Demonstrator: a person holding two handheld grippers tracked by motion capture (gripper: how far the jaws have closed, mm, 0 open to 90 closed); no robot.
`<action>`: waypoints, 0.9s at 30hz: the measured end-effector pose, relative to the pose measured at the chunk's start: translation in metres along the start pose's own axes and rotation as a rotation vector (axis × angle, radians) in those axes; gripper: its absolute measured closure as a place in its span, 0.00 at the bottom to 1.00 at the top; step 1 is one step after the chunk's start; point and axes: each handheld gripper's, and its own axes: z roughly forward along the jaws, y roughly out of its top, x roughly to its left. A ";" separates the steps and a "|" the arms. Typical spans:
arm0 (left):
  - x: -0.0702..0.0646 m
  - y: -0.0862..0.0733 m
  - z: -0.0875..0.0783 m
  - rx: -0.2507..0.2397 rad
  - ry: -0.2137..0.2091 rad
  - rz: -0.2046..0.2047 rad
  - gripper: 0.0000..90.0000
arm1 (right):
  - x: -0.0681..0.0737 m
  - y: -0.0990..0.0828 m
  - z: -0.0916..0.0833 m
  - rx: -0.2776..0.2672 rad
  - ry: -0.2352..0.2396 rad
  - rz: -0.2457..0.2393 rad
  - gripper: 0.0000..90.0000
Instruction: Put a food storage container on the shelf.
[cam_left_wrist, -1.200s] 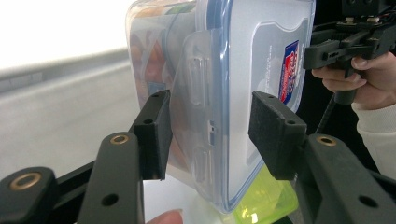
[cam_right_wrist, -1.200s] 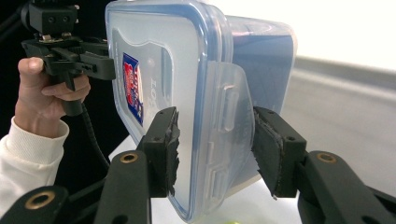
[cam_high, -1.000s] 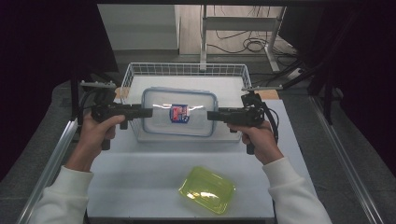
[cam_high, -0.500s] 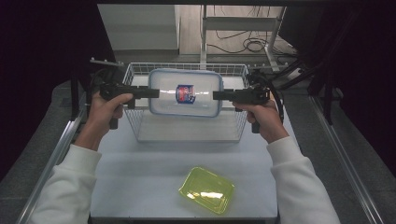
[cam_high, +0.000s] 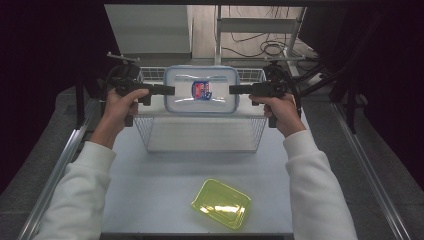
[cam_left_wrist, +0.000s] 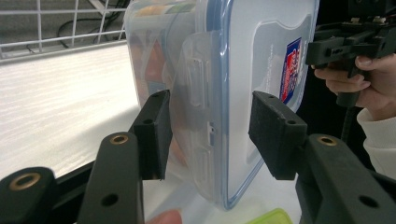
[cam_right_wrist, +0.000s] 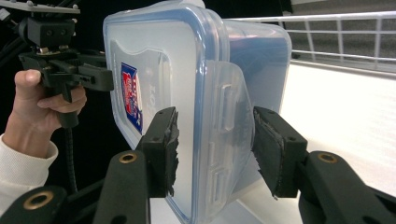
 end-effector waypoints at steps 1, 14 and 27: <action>0.001 0.001 0.002 0.000 -0.006 0.000 0.56 | -0.004 0.000 0.000 -0.006 0.004 0.015 0.57; 0.011 0.015 0.011 0.027 -0.005 -0.074 0.54 | -0.020 0.011 0.008 -0.017 -0.018 0.129 0.53; 0.020 0.018 0.018 0.020 0.070 -0.110 0.47 | -0.019 0.019 0.023 0.003 -0.145 0.178 0.46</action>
